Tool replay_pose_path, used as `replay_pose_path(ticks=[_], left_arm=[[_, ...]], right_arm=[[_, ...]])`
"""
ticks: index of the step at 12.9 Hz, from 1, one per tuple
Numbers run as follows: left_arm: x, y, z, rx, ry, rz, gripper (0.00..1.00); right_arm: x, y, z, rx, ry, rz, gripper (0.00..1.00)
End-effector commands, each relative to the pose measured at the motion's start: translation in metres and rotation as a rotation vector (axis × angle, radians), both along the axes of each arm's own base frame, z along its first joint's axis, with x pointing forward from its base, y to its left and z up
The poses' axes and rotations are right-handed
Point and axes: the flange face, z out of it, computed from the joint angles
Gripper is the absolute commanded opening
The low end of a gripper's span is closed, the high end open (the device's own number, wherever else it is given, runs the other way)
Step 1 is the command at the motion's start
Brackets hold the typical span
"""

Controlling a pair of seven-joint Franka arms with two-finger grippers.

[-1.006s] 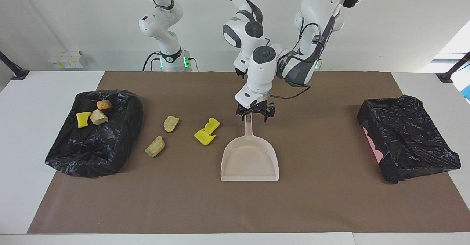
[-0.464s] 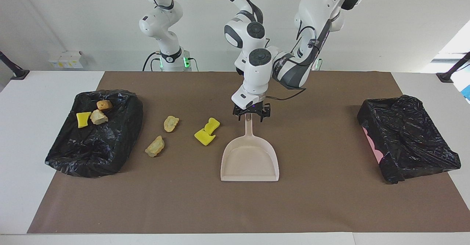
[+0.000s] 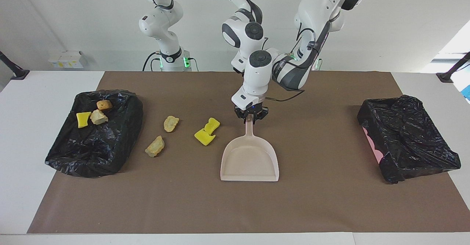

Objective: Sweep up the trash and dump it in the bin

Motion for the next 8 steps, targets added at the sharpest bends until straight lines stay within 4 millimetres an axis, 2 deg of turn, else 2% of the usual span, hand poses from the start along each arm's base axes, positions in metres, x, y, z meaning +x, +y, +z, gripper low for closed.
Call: replay_pose_path(ticks=[1, 2, 4, 6, 8], left_arm=[[0.002, 0.005, 0.0, 0.015, -0.02, -0.003, 0.12], [0.004, 0.007, 0.005, 0.016, -0.027, -0.013, 0.1], [0.018, 0.028, 0.021, 0.04, -0.042, -0.071, 0.0], [0.019, 0.044, 0.04, 0.087, -0.044, -0.211, 0.0], [0.026, 0.071, 0.054, 0.132, -0.021, -0.336, 0.0]], right_arm=[[0.012, -0.026, 0.033, 0.017, 0.01, -0.038, 0.0], [0.019, -0.037, 0.041, 0.016, 0.007, -0.053, 0.0], [0.037, -0.065, 0.057, -0.016, 0.008, -0.068, 0.0], [0.052, -0.097, 0.067, -0.097, -0.013, -0.022, 0.0], [0.074, -0.132, 0.079, -0.15, -0.014, -0.021, 0.0]])
